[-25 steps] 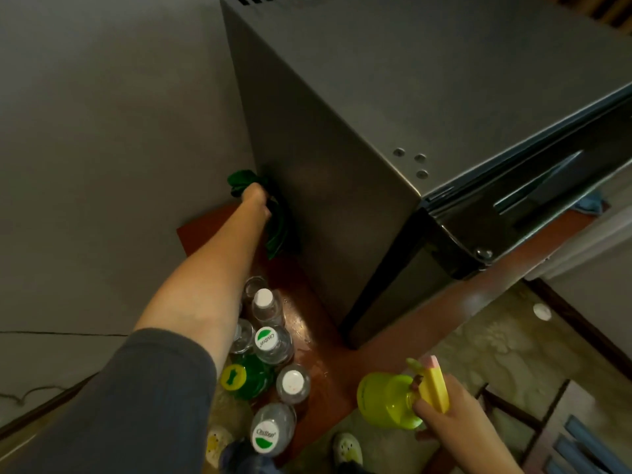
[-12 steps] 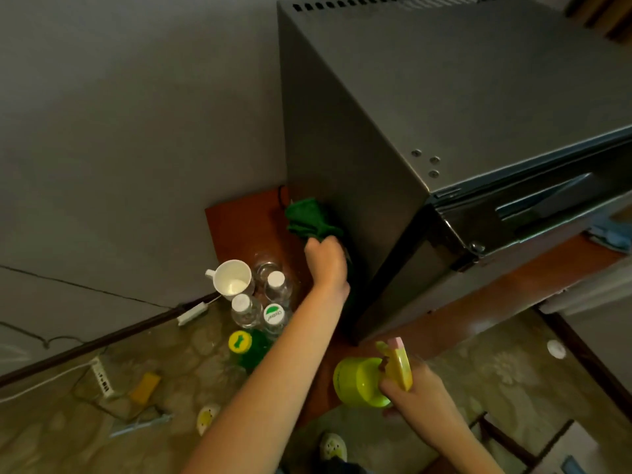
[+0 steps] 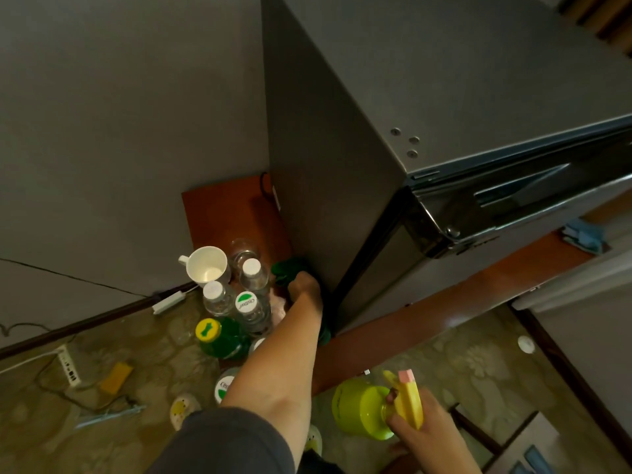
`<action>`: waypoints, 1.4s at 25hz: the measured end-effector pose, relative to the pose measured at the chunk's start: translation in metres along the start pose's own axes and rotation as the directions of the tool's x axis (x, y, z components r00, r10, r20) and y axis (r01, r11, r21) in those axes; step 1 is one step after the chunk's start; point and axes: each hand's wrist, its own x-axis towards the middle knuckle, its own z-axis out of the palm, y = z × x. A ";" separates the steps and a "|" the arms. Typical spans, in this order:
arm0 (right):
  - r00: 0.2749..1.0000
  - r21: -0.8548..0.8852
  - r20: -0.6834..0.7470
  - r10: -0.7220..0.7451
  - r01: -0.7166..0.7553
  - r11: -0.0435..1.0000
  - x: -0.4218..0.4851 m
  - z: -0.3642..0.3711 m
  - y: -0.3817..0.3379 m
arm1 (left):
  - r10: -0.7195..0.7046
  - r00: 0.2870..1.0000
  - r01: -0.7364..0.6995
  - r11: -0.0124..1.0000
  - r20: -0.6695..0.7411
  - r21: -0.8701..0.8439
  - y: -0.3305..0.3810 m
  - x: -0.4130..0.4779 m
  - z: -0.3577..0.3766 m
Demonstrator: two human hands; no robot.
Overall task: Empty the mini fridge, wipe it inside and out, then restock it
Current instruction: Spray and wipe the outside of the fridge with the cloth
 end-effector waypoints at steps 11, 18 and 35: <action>0.995 0.057 -0.075 -0.071 0.075 0.996 -0.001 -0.029 0.014 | 0.052 0.994 -0.073 0.970 0.093 0.232 -0.064 -0.038 -0.049; 0.981 0.084 0.053 -0.189 0.184 0.979 0.007 -0.050 0.015 | 0.280 0.940 -0.325 0.910 0.197 0.257 -0.031 -0.125 -0.054; 0.952 0.006 0.210 -0.224 0.228 0.974 0.027 -0.035 0.007 | 0.624 0.662 -0.749 0.573 0.415 0.334 -0.021 -0.153 -0.065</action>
